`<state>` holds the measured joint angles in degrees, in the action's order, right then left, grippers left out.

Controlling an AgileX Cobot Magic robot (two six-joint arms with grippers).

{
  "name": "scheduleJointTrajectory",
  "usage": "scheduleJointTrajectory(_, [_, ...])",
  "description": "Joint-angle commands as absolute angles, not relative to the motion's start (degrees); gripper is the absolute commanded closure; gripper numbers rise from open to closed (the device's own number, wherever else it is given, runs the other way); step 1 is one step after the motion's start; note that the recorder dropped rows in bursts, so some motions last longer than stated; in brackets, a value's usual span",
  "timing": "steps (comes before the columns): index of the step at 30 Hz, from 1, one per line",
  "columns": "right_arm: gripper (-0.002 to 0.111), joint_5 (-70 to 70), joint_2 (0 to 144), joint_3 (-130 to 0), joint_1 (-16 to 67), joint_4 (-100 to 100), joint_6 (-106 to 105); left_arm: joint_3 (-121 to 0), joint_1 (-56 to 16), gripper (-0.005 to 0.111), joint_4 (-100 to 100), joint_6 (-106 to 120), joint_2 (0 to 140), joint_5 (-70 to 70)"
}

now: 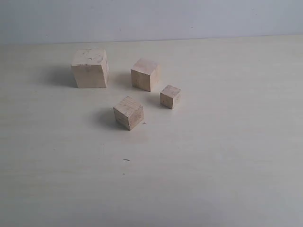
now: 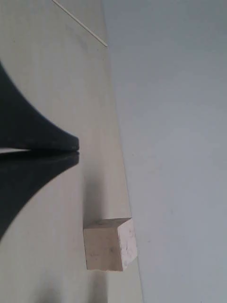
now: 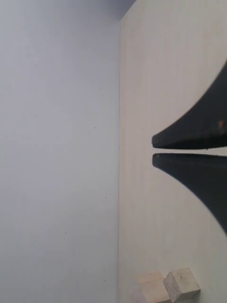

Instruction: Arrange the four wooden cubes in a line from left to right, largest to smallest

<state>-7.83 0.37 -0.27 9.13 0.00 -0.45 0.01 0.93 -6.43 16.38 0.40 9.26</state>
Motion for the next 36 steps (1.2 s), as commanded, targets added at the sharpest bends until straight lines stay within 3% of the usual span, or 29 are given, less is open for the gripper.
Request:
scheduleJointTrajectory(1, [0.104, -7.6, 0.0, 0.0, 8.7, 0.0, -0.5, 0.0, 1.0, 0.107, -6.5, 16.5, 0.0, 9.3])
scheduleJointTrajectory(36, [0.104, -5.4, 0.0, 0.0, 8.7, 0.0, 0.9, 0.0, 1.0, 0.107, -6.5, 16.5, 0.0, 9.3])
